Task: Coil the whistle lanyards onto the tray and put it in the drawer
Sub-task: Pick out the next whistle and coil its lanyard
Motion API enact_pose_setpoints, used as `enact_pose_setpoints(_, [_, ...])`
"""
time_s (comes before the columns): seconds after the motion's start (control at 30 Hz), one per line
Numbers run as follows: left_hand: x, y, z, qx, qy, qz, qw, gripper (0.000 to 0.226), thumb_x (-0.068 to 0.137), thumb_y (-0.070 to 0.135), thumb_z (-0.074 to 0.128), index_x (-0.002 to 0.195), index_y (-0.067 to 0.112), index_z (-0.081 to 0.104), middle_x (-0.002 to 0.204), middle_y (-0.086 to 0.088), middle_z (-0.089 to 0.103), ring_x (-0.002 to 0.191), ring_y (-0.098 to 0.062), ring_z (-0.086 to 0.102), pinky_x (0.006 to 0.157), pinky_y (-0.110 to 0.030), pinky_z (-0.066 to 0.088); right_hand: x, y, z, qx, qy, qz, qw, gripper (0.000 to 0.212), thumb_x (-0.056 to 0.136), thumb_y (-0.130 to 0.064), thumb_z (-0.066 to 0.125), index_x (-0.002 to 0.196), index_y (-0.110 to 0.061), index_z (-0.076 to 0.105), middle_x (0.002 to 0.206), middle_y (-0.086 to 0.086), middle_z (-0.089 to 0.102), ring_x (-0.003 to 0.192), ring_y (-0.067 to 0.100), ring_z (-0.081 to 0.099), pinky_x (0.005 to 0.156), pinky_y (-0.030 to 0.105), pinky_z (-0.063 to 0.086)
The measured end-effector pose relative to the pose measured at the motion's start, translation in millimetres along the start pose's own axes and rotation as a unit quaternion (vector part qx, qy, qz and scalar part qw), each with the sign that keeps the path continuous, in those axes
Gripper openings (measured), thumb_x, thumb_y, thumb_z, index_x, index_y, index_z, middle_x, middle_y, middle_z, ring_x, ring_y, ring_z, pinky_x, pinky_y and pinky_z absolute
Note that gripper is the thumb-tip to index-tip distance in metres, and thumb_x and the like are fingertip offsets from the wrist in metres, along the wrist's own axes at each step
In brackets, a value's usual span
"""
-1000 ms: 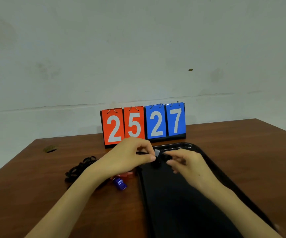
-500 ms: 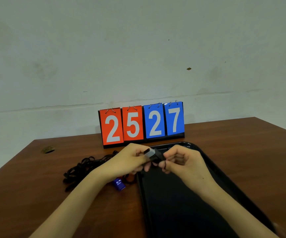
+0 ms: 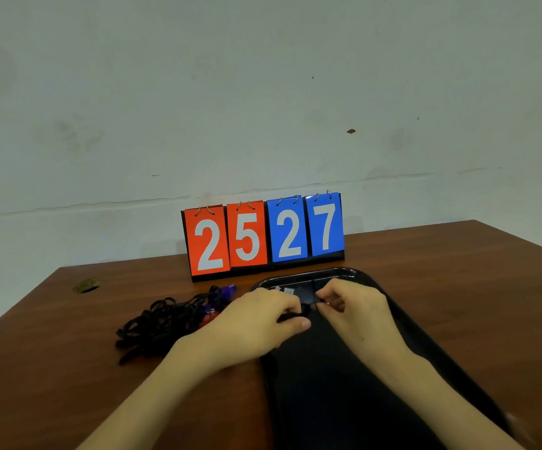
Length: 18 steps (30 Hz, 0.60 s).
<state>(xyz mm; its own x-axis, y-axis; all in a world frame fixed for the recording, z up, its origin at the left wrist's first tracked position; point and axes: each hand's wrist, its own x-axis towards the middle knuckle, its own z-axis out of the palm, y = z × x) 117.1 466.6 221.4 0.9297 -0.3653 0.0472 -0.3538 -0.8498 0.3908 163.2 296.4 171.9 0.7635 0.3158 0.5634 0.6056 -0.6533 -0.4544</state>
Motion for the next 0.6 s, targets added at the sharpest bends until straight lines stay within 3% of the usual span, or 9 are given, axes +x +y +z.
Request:
enact_pose_setpoints(0.13, [-3, 1, -9, 0.052, 0.041, 0.012, 0.998, 0.023, 0.092, 0.043, 0.049, 0.085, 0.022, 0.058, 0.073, 0.008, 0.055, 0.066, -0.004, 0.051, 0.063, -0.020, 0.042, -1, -3, 2, 0.012, -0.074, -0.037, 0.996, 0.013, 0.081, -0.021, 0.070, 0.092, -0.027, 0.066, 0.085, -0.020, 0.059, 0.080, -0.005, 0.057, 0.077, 0.012, 0.047])
enact_pose_setpoints(0.3, [-1, -13, -14, -0.002, 0.096, 0.016, 0.995, 0.020, 0.087, 0.043, 0.056, 0.087, 0.025, 0.062, 0.082, 0.009, 0.063, 0.079, -0.004, 0.058, 0.076, -0.024, 0.051, -4, -10, 1, 0.043, -0.125, -0.073, 0.989, 0.014, 0.082, -0.019, 0.068, 0.093, -0.027, 0.066, 0.088, -0.020, 0.061, 0.082, -0.009, 0.056, 0.080, 0.008, 0.045])
enact_pose_setpoints(0.43, [1, -22, -17, -0.050, 0.134, 0.021, 0.990, 0.013, 0.086, 0.038, 0.060, 0.080, 0.027, 0.060, 0.083, 0.009, 0.064, 0.083, -0.005, 0.060, 0.084, -0.029, 0.051, -8, -15, 3, 0.082, -0.133, -0.077, 0.985, 0.014, 0.082, -0.018, 0.068, 0.093, -0.026, 0.066, 0.089, -0.019, 0.062, 0.087, -0.004, 0.060, 0.080, 0.008, 0.046])
enact_pose_setpoints(0.6, [5, -31, -12, -0.104, 0.128, 0.014, 0.986, 0.021, 0.089, 0.037, 0.056, 0.078, 0.020, 0.061, 0.075, 0.001, 0.062, 0.070, -0.007, 0.057, 0.072, -0.025, 0.049, -8, -24, -5, 0.177, -0.093, -0.056, 0.978, 0.013, 0.079, -0.013, 0.070, 0.088, -0.023, 0.068, 0.083, -0.018, 0.065, 0.087, -0.003, 0.062, 0.078, 0.009, 0.047])
